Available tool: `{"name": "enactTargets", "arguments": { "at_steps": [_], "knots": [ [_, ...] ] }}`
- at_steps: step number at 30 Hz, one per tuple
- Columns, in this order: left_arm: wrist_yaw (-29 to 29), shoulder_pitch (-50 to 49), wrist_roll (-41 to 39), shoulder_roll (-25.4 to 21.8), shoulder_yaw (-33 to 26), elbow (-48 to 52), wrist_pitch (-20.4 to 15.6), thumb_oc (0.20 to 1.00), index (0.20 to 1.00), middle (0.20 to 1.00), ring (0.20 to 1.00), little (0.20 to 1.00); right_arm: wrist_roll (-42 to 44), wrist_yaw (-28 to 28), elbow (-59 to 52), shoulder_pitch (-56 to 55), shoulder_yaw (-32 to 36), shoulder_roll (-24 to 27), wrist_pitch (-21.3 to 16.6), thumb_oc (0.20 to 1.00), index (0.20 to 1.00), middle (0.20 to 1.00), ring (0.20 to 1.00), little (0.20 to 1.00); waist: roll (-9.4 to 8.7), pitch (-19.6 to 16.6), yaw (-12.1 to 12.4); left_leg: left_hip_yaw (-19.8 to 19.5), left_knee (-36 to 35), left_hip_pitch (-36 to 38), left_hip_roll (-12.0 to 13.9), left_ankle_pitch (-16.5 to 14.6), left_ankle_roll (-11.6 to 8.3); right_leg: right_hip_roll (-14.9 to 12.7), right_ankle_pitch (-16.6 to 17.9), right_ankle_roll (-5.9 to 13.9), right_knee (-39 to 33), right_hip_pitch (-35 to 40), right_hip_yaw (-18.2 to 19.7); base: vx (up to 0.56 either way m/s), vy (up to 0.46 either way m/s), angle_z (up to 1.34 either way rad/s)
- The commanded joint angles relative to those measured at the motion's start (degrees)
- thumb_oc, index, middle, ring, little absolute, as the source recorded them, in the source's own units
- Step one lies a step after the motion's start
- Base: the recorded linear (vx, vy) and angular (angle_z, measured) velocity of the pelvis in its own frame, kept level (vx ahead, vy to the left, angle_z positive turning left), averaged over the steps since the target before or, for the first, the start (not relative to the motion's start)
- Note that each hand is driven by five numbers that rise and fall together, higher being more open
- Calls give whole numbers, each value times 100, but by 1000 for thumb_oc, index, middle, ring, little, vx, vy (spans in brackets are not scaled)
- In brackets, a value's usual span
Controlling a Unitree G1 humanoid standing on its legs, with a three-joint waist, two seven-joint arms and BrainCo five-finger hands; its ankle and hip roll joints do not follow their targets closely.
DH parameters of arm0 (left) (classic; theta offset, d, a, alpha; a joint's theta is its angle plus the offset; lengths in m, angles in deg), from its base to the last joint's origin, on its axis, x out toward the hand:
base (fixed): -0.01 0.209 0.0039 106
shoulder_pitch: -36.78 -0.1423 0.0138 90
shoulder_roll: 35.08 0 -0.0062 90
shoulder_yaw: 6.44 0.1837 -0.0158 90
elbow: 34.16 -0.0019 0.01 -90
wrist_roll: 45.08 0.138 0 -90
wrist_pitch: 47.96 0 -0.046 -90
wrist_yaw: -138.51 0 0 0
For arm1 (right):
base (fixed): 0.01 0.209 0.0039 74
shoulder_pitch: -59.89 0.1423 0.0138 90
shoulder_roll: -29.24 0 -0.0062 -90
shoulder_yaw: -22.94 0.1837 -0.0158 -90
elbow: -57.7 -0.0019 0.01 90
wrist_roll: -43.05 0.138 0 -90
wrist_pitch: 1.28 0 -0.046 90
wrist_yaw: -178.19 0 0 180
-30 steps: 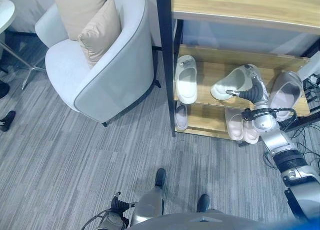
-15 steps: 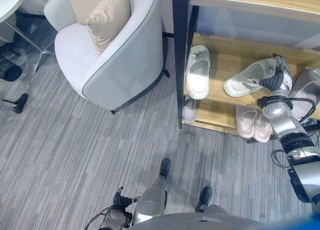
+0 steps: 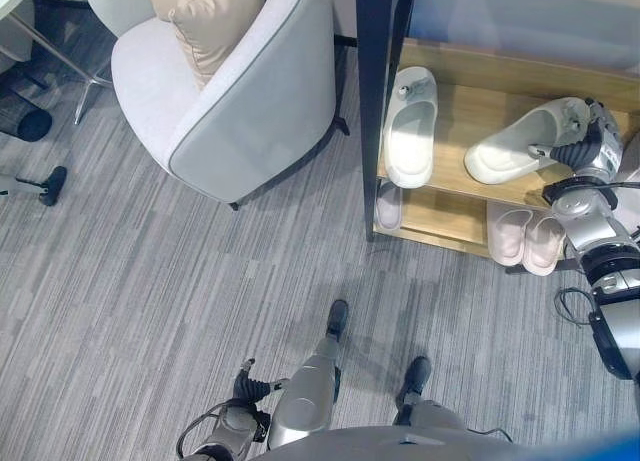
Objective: Arrange the slippers neatly on the shoe rack.
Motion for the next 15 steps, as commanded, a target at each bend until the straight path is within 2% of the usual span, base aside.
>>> {"name": "enactTargets", "arguments": {
  "at_steps": [1, 2, 3, 5, 7, 8, 12, 15],
  "knots": [
    [-45, 191, 23, 335, 385, -206, -66, 1000, 1000, 1000, 1000, 1000, 189, 53, -94, 354, -325, 444, -257, 1000, 1000, 1000, 1000, 1000, -120, -117, 90, -12, 33, 134, 93, -666, -356, -256, 71, 378, 31, 11, 45, -2, -1, 3],
    [-7, 216, -35, 309, 382, -191, -80, 1000, 1000, 1000, 1000, 1000, 215, -23, 73, 452, -431, 409, -244, 1000, 1000, 1000, 1000, 1000, -150, -99, 101, -19, 33, 120, 94, -666, -357, -247, 75, 377, 31, -8, 45, 0, 0, 0],
    [2, 239, -64, 280, 392, -166, -84, 1000, 1000, 1000, 1000, 1000, 275, -138, 241, 543, -524, 366, -230, 689, 689, 689, 689, 689, -168, -85, 116, -18, 33, 115, 99, -670, -360, -247, 77, 381, 31, -12, 44, 0, 0, 0],
    [-6, 257, -85, 251, 390, -140, -91, 1000, 1000, 1000, 1000, 1000, 320, -285, 414, 614, -605, 343, -212, 304, 304, 304, 304, 304, -186, -79, 122, -21, 33, 113, 104, -667, -363, -249, 78, 381, 31, -12, 47, 0, 0, 0],
    [-10, 285, -113, 219, 425, -104, -106, 1000, 1000, 1000, 1000, 1000, 385, -446, 723, 748, -697, 301, -136, 225, 225, 225, 225, 225, -210, -67, 134, -42, 33, 105, 104, -668, -364, -247, 78, 381, 31, -7, 34, 0, 0, 0],
    [-44, 605, -297, 248, 304, -281, -48, 1000, 1000, 1000, 1000, 1000, 389, -569, 699, 814, -802, 184, -95, 200, 200, 200, 200, 200, -241, -28, 77, -29, 33, 130, 120, -686, -372, -235, 62, 378, 31, 8, 42, 0, 0, 0],
    [-76, 236, -181, 207, 512, -102, -202, 1000, 1000, 1000, 1000, 1000, 521, -434, 1211, 916, -709, 223, -105, 200, 200, 200, 200, 200, -249, -20, 151, -94, 33, 60, 84, -667, -363, -242, 76, 385, 31, -21, -36, -7, 0, 2],
    [-70, 195, -156, 175, 500, -103, -209, 1000, 1000, 1000, 1000, 1000, 513, -299, 1118, 816, -662, 254, -165, 200, 200, 200, 200, 200, -257, 0, 156, -91, 33, 72, 85, -670, -357, -244, 78, 384, 31, -13, -37, -14, 3, 11]
  ]
}}
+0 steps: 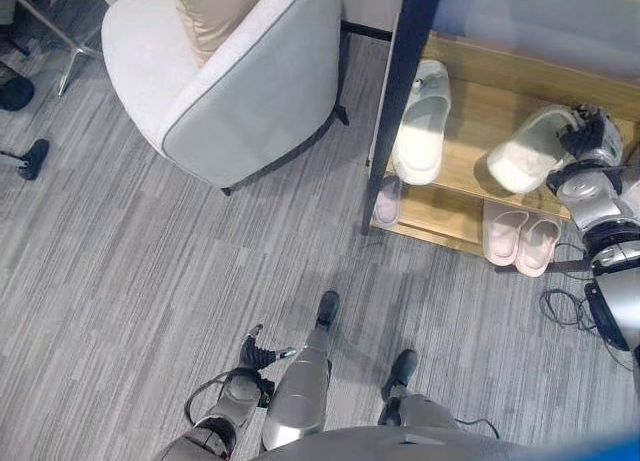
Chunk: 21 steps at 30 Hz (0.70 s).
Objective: Arrange the slippers neatly on the shoe rack.
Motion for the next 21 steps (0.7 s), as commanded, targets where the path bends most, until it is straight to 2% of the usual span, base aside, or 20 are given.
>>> {"name": "enactTargets", "arguments": {
  "at_steps": [1, 5, 7, 12, 21],
  "knots": [
    [-22, -151, 93, 329, 215, -292, -55, 1000, 1000, 1000, 1000, 1000, 25, 353, -500, -225, -194, 320, -169, 200, 200, 200, 200, 200, 39, -51, 88, 52, 32, 146, 88, -732, -352, -274, 54, 401, 29, -9, 85, 0, 0, 0],
    [-84, -129, 139, 324, 101, -271, -42, 1000, 1000, 1000, 1000, 1000, -412, 797, -1833, -784, 6, 496, -442, 200, 200, 200, 200, 200, 24, -56, 50, 52, 32, 176, 80, -750, -344, -282, 48, 398, 29, 27, 76, 0, 0, 0],
    [-194, -96, 323, 293, -15, -298, -61, 1000, 1000, 1000, 1000, 1000, -786, 822, -2930, -1265, 118, 736, -800, 200, 200, 200, 200, 200, -2, -63, 55, 8, 32, 164, 78, -757, -350, -300, 38, 400, 29, 29, 33, -7, -2, 2],
    [-166, -116, 413, 301, -24, -332, -127, 1000, 1000, 1000, 1000, 1000, -1175, 919, -3137, -1386, -6, 908, -1012, 200, 200, 200, 200, 200, -34, -59, 140, -38, 32, 145, 70, -766, -375, -306, 28, 405, 29, 31, -60, -11, -9, 9],
    [-55, -131, 387, 230, 37, -366, -181, 1000, 1000, 1000, 1000, 1000, -939, 934, -2837, -1109, -191, 907, -1139, 200, 200, 200, 200, 200, -90, -36, 284, -113, 32, 7, 40, -729, -396, -326, 58, 426, 29, -52, -125, -4, 2, 4]
  ]
}}
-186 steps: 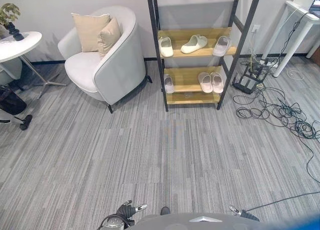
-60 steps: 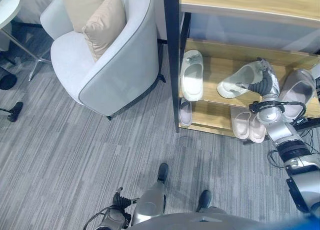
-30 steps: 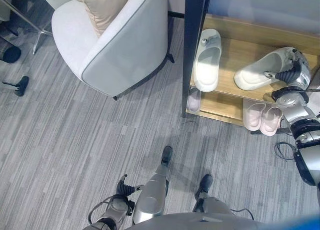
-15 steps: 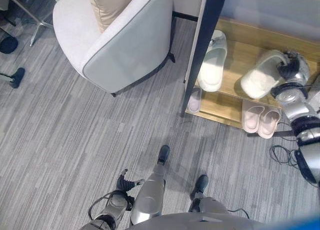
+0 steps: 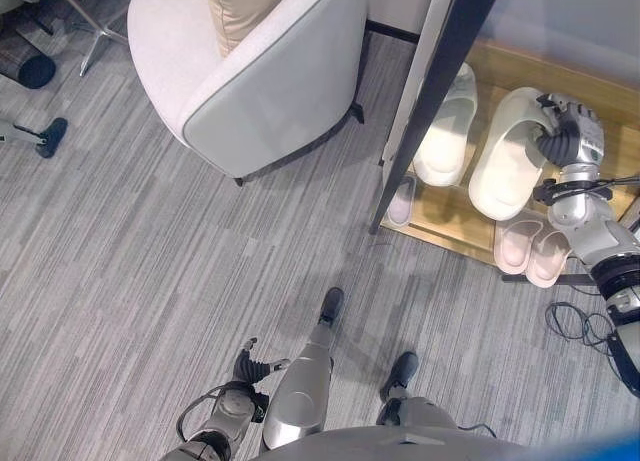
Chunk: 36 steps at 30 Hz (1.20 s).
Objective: Arrange the slippers neatly on the shoe rack.
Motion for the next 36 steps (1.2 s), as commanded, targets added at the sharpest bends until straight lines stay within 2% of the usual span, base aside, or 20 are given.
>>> {"name": "enactTargets", "arguments": {
  "at_steps": [1, 8, 9, 10, 11, 17, 23, 25, 28, 32, 36],
  "knots": [
    [52, 42, 317, 233, 163, -321, -56, 1000, 1000, 1000, 1000, 1000, 195, 299, -201, 423, -176, 442, -288, 200, 200, 200, 200, 200, -85, -22, 108, 40, 32, 189, 93, -803, -387, -318, 41, 414, 30, 44, 24, 0, 0, 0],
    [112, 72, 300, 203, 209, -311, -78, 1000, 1000, 1000, 1000, 1000, 91, 383, 178, 727, -400, 434, -125, 200, 200, 200, 200, 200, -166, 14, 202, -29, 32, 131, 74, -790, -402, -312, 27, 420, 30, 34, -45, 12, 7, 8],
    [117, 84, 296, 192, 217, -302, -82, 1000, 1000, 1000, 1000, 1000, 105, 384, 222, 745, -405, 428, -115, 322, 322, 322, 322, 322, -166, 21, 218, -37, 32, 124, 75, -783, -405, -314, 24, 418, 30, 38, -61, 0, 0, 0],
    [123, 100, 268, 192, 227, -298, -83, 1000, 1000, 1000, 1000, 1000, 121, 406, 327, 771, -408, 393, -77, 944, 944, 944, 944, 944, -164, 13, 233, -52, 32, 114, 67, -792, -405, -317, 25, 417, 30, 42, -80, 0, 0, 0],
    [119, 107, 236, 196, 236, -293, -79, 1000, 1000, 1000, 1000, 1000, 204, 420, 424, 809, -370, 325, -56, 1000, 1000, 1000, 1000, 1000, -160, 3, 241, -57, 32, 113, 59, -793, -405, -320, 24, 415, 30, 48, -101, 0, 0, 0],
    [118, 34, 212, 255, 266, -332, -76, 1000, 1000, 1000, 1000, 1000, 326, 370, 656, 766, -336, 195, -9, 1000, 1000, 1000, 1000, 1000, -158, -17, 255, -94, 32, 134, 46, -801, -410, -317, 11, 408, 30, 77, -136, 0, 0, 0],
    [111, 68, 200, 297, 237, -377, -33, 1000, 1000, 1000, 1000, 1000, 363, 545, 550, 680, -209, 116, -40, 1000, 1000, 1000, 1000, 1000, -139, -47, 199, -71, 32, 195, 55, -823, -402, -324, 5, 402, 30, 110, -109, 0, 0, 0],
    [142, 57, 220, 347, 200, -373, -6, 1000, 1000, 1000, 1000, 1000, 710, 863, -91, 515, 353, -75, -181, 1000, 1000, 1000, 1000, 1000, -110, -70, 162, -53, 32, 220, 47, -836, -382, -335, 12, 402, 30, 118, -78, 0, 0, 0],
    [61, 128, 234, 366, 36, -396, 2, 1000, 1000, 1000, 1000, 1000, 642, 1027, -808, 46, 878, -198, -337, 1000, 1000, 1000, 1000, 1000, -71, -109, 88, -65, 32, 237, 49, -859, -362, -335, -4, 397, 30, 114, -68, 0, 0, 0],
    [-5, 92, 301, 422, -72, -454, 30, 1000, 1000, 1000, 1000, 1000, 575, 966, -1307, -391, 1097, -383, -468, 1000, 1000, 1000, 1000, 1000, -66, -137, 32, -63, 32, 241, 42, -877, -348, -331, 1, 397, 30, 95, -50, 0, 0, 0],
    [-19, 70, 259, 438, -72, -463, 22, 1000, 1000, 1000, 1000, 1000, 584, 871, -994, -456, 1081, -437, -362, 1000, 1000, 1000, 1000, 1000, -70, -128, 4, -47, 32, 242, 50, -876, -345, -333, 4, 386, 30, 91, -26, 0, 0, 0]
  ]
}}
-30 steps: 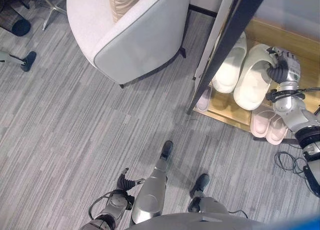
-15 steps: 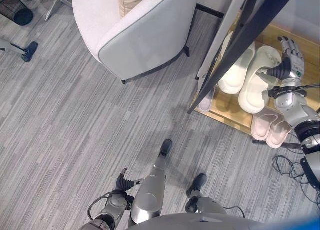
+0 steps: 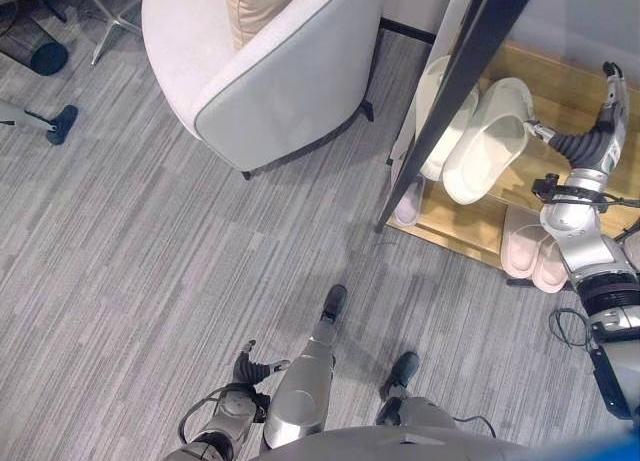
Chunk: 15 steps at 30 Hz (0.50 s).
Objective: Arrange the slippers neatly on the shoe rack.
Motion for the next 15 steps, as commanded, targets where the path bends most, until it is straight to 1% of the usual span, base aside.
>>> {"name": "enactTargets", "arguments": {
  "at_steps": [1, 4, 6, 7, 8, 9, 11, 14, 15],
  "knots": [
    [-87, 86, 213, 333, 138, -400, -24, 1000, 1000, 1000, 1000, 1000, 9, 3, -66, 238, -171, 233, -119, 1000, 1000, 1000, 1000, 1000, -89, -156, -60, 105, 32, 228, 98, -940, -332, -319, 8, 370, 32, -8, 140, 0, 0, 0],
    [-101, 97, 206, 324, 125, -410, -16, 1000, 1000, 1000, 1000, 1000, 88, -62, -110, 190, -164, 179, -210, 1000, 1000, 1000, 1000, 1000, -89, -146, -82, 115, 32, 233, 105, -942, -328, -324, 17, 370, 32, -13, 145, 0, 0, 0],
    [-124, 85, 229, 317, 13, -433, 23, 1000, 1000, 1000, 1000, 1000, 314, -263, -658, -83, -44, 37, -460, 1000, 1000, 1000, 1000, 1000, -99, -159, -128, 118, 32, 252, 109, -952, -316, -318, 22, 367, 32, -8, 162, 0, 0, 0],
    [-124, 84, 229, 316, 15, -433, 23, 1000, 1000, 1000, 1000, 1000, 314, -265, -663, -89, -39, 37, -458, 1000, 1000, 1000, 1000, 1000, -100, -160, -126, 118, 32, 252, 109, -952, -316, -318, 22, 367, 32, -7, 162, 0, 0, 0],
    [-160, 97, 277, 290, -31, -446, 29, 1000, 1000, 1000, 1000, 1000, 472, -447, -859, -247, 39, -47, -602, 1000, 1000, 1000, 1000, 1000, -106, -170, -152, 118, 32, 264, 110, -964, -308, -321, 18, 362, 32, 6, 159, 0, 0, 0],
    [-170, 87, 292, 279, -52, -447, 34, 1000, 1000, 1000, 1000, 1000, 479, -494, -897, -310, 59, -45, -628, 1000, 1000, 1000, 1000, 1000, -113, -177, -159, 118, 32, 268, 109, -965, -306, -322, 16, 363, 32, 11, 158, 0, 0, 0],
    [-200, 105, 327, 248, -85, -443, 32, 1000, 1000, 1000, 1000, 1000, 444, -684, -839, -375, -55, -91, -608, 1000, 1000, 1000, 1000, 1000, -134, -179, -163, 112, 32, 269, 97, -972, -304, -316, 16, 365, 32, 3, 166, 0, 0, 0],
    [-195, 71, 335, 260, -48, -439, 22, 1000, 1000, 1000, 1000, 1000, 491, -760, -662, -291, -168, -174, -565, 1000, 1000, 1000, 1000, 1000, -149, -176, -139, 113, 32, 243, 86, -964, -305, -327, 25, 362, 32, -19, 163, 0, 0, 0],
    [-189, 63, 316, 264, -35, -438, 15, 1000, 1000, 1000, 1000, 1000, 436, -722, -398, -192, -278, -198, -480, 1000, 1000, 1000, 1000, 1000, -159, -161, -123, 127, 32, 221, 77, -960, -307, -342, 40, 369, 32, -43, 152, 0, 0, 0]
  ]
}}
